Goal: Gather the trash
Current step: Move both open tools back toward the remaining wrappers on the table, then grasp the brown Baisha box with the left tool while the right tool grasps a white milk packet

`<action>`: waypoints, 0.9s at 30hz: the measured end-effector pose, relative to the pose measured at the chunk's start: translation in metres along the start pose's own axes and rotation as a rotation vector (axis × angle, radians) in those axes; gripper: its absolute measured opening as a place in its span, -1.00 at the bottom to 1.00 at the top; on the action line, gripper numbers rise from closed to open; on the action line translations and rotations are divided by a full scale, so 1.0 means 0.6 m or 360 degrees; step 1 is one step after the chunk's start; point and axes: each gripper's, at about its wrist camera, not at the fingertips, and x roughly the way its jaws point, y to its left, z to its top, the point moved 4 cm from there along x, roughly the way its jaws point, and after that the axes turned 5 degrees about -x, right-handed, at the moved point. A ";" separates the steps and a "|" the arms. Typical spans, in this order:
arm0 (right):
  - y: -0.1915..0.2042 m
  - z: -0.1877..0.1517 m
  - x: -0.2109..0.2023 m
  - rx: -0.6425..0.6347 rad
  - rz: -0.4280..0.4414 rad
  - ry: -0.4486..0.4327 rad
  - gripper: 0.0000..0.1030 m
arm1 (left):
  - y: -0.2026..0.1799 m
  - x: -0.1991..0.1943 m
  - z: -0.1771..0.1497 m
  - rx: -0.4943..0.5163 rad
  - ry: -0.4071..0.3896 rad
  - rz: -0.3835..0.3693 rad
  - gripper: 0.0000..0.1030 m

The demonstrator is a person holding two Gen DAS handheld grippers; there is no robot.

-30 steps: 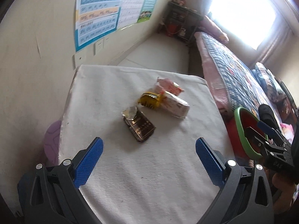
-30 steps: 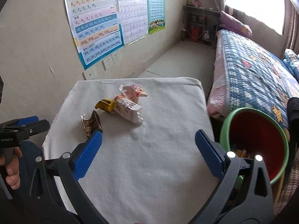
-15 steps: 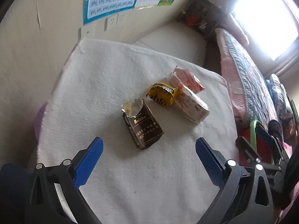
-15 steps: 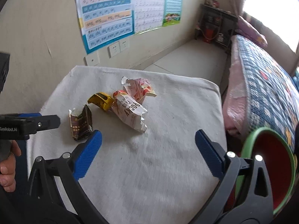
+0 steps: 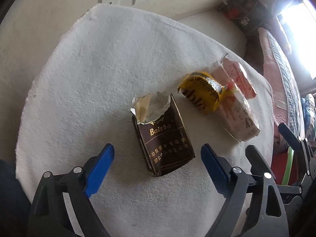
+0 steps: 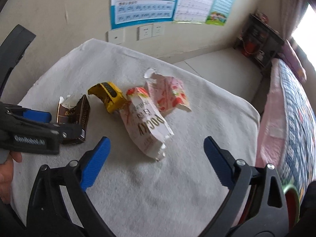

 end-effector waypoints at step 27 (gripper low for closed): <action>0.003 -0.021 0.045 0.0031 0.0008 0.0165 -0.24 | -0.006 -0.001 0.018 0.0105 -0.0053 0.0024 0.02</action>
